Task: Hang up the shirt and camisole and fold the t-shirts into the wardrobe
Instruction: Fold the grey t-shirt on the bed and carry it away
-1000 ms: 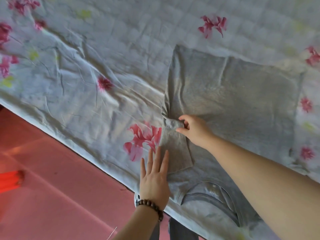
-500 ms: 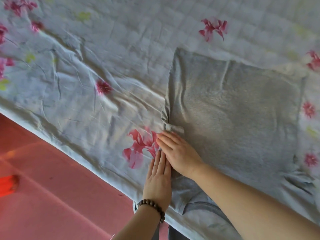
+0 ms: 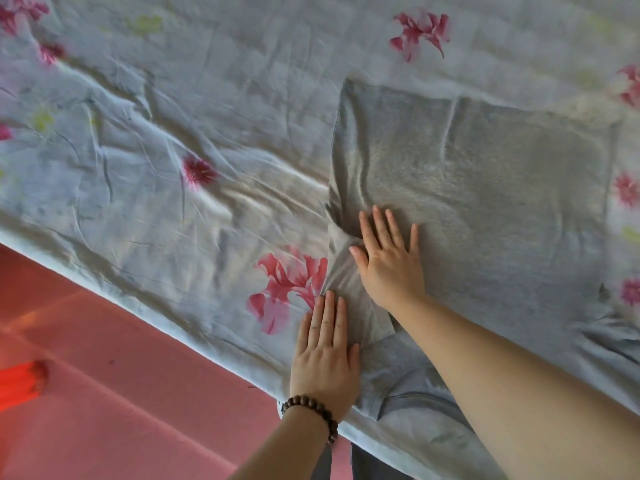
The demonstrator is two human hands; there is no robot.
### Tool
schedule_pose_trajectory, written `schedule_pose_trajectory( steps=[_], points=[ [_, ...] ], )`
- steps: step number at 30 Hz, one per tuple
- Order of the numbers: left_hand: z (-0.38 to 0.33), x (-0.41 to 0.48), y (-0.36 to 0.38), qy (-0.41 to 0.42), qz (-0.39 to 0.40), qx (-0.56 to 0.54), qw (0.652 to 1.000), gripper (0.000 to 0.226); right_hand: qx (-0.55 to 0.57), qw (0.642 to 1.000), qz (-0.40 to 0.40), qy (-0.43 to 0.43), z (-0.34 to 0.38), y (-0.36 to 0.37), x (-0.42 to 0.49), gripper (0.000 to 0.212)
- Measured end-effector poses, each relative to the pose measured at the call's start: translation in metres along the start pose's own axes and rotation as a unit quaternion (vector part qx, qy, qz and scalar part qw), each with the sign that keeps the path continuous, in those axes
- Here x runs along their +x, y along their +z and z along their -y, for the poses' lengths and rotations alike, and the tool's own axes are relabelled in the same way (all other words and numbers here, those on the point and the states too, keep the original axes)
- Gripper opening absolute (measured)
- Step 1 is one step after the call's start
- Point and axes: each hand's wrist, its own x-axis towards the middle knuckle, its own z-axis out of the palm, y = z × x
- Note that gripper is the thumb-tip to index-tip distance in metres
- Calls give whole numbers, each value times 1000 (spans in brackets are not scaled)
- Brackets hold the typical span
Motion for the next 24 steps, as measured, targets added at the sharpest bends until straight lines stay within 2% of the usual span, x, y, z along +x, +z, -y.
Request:
schedule_pose_trajectory(
  steps=[4, 7, 13, 18, 24],
  points=[
    [-5, 0, -17, 8, 5, -2, 1000, 68, 45, 999, 12, 28, -29, -19, -24, 70],
    [-21, 6, -34, 32, 15, 4, 999, 69, 47, 997, 6, 61, -52, -37, -57, 65],
    [-75, 18, -52, 87, 42, 8, 995, 73, 70, 982, -53, 165, -91, -64, -130, 64],
    [-138, 16, -54, 120, 52, 4, 991, 76, 135, 956, -110, 236, -129, -69, -181, 60],
    [-222, 8, -23, 132, 72, -26, 988, 77, 249, 911, -123, 304, -190, -53, -227, 61]
  ],
)
